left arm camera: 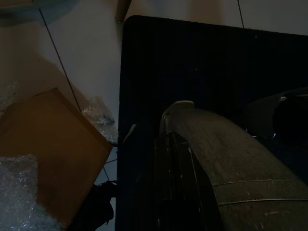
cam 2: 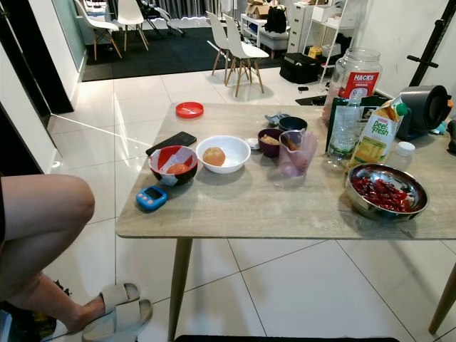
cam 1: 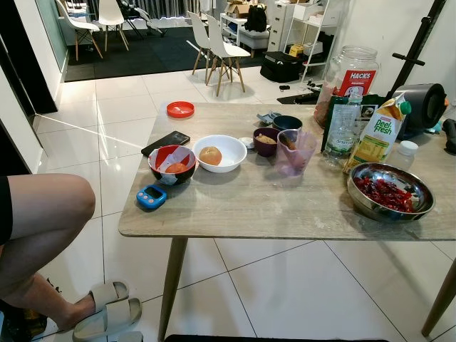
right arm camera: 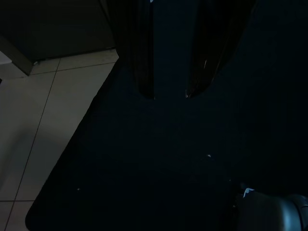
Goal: Restocking fridge
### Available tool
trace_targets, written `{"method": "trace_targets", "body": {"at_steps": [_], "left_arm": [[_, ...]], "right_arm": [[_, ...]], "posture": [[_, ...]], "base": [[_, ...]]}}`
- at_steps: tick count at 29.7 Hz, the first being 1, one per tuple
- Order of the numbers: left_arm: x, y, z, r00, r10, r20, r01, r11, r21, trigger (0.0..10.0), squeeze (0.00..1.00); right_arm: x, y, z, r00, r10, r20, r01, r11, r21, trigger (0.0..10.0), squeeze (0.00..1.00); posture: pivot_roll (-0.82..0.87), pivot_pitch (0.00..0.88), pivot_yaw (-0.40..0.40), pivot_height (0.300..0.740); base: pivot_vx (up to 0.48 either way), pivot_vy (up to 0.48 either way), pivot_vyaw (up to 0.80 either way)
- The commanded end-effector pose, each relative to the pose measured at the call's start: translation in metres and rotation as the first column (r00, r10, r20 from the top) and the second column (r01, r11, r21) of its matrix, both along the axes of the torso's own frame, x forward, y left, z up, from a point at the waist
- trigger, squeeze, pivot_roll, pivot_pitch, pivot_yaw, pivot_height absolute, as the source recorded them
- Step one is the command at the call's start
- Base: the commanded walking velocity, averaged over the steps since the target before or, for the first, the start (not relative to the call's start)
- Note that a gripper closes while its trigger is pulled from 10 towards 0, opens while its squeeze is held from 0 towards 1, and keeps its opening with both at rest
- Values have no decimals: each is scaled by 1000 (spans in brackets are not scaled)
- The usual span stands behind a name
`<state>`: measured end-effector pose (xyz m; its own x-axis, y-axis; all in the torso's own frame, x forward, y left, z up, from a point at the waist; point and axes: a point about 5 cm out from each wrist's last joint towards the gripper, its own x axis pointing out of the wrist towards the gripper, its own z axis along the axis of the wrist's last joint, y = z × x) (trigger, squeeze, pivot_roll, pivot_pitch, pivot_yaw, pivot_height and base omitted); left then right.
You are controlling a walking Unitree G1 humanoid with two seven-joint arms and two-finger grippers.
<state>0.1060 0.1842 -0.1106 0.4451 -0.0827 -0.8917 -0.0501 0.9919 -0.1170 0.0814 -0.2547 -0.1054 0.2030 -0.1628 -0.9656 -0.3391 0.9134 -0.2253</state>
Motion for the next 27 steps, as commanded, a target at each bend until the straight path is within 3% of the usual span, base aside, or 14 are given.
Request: {"method": "trace_targets", "body": {"at_steps": [1, 27], "left_arm": [[-10, -8, -4, 999, -7, -46, 6, 1000, -21, 10000, 0], [-10, -11, -4, 999, -20, -47, 19, 1000, -25, 10000, 0]], "right_arm": [[2, 1, 0, 1000, -5, 9, 5, 1000, -2, 10000, 0], [0, -1, 0, 1000, 2, 5, -1, 1000, -6, 10000, 0]], "posture": [[-54, 0, -34, 740], [-60, 0, -39, 740]], "base": [[0, 0, 0], [0, 0, 0]]}}
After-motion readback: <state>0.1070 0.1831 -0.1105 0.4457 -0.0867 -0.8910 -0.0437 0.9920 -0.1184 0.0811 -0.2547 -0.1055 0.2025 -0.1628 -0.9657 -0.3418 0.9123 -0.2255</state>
